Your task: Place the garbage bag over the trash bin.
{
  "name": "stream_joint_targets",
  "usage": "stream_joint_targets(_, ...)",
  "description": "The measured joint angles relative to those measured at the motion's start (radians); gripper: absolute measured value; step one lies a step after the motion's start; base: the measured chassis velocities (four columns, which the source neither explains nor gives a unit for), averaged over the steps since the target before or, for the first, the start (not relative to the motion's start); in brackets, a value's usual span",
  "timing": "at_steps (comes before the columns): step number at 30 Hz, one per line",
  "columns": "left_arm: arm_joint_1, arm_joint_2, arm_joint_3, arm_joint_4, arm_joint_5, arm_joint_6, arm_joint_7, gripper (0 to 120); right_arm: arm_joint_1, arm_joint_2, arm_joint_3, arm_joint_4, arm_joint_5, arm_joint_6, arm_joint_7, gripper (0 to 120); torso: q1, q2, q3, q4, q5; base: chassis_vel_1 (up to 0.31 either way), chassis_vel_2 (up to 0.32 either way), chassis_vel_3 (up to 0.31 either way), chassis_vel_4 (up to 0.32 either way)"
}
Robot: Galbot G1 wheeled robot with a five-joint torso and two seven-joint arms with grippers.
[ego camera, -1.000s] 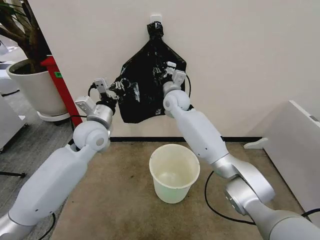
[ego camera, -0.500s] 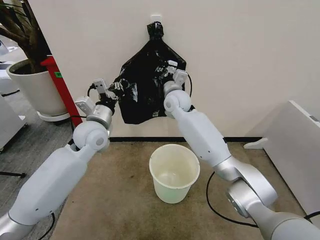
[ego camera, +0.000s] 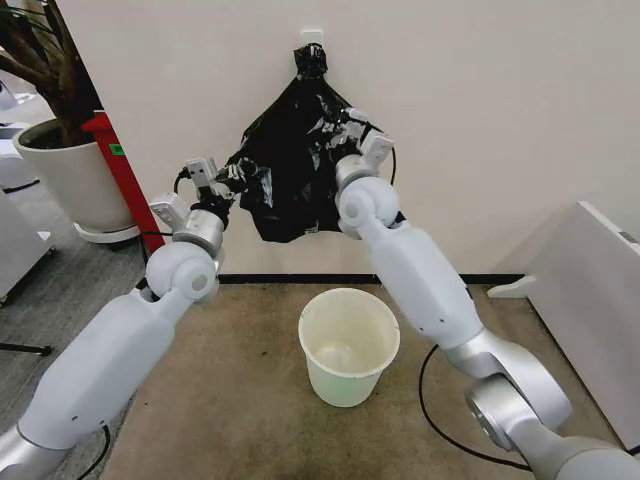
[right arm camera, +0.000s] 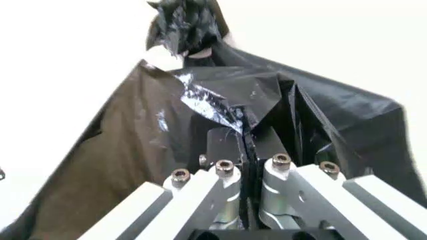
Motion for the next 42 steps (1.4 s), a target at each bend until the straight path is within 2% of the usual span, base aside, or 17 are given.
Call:
stream_joint_targets(9,0.036,-0.006,0.001,-0.036,-0.016,-0.012,0.017,0,-0.127,-0.109,0.032,0.21,0.022,-0.049,0.009,0,0.0,0.0,0.0,0.0,0.0002,0.0,0.0,0.0,0.0)
stream_joint_targets(19,0.112,-0.042,0.017,-0.093,-0.076,-0.025,0.006,0,-0.268,-0.235,0.137,0.451,0.082,-0.093,0.029,0,0.0,0.0,0.0,0.0,0.0,0.0,0.0,0.0,0.0)
stream_joint_targets(22,0.166,-0.051,0.016,-0.146,-0.132,0.0,-0.026,0,-0.328,-0.283,0.177,0.532,0.109,-0.111,0.034,0,0.0,0.0,0.0,0.0,0.0001,0.0,0.0,0.0,0.0)
stream_joint_targets(25,0.21,-0.051,0.011,-0.185,-0.155,0.016,-0.047,0,-0.364,-0.299,0.192,0.57,0.116,-0.119,0.034,0,0.0,0.0,0.0,0.0001,-0.0001,0.0,0.0,0.0,0.0)
stream_joint_targets(28,0.263,-0.042,0.002,-0.25,-0.188,0.039,-0.08,0,-0.408,-0.312,0.208,0.615,0.124,-0.129,0.035,0,0.0,0.0,0.0,0.0003,0.0,0.0,0.0,0.0,0.0)
stream_joint_targets(30,0.319,-0.023,-0.012,-0.328,-0.196,0.068,-0.112,0,-0.453,-0.322,0.221,0.654,0.125,-0.137,0.034,0,0.0,0.0,0.0,0.0003,0.0,0.0,0.0,0.0,0.0)
stream_joint_targets(32,0.329,-0.018,-0.016,-0.343,-0.196,0.074,-0.119,0,-0.46,-0.322,0.223,0.659,0.124,-0.137,0.034,0,0.0,0.0,0.0,0.0002,0.0,0.0,0.0,0.0,0.0)
stream_joint_targets(38,0.398,0.017,-0.042,-0.47,-0.223,0.12,-0.181,0,-0.509,-0.327,0.254,0.699,0.116,-0.144,0.029,0,0.0,0.0,0.0,0.0004,0.0,0.0,0.0,0.0,0.0)
stream_joint_targets(42,0.421,0.021,-0.043,-0.497,-0.234,0.132,-0.198,0,-0.548,-0.336,0.267,0.718,0.113,-0.144,0.025,0,0.0,0.0,0.0,0.0002,0.0,0.0,0.0,0.0,0.0)
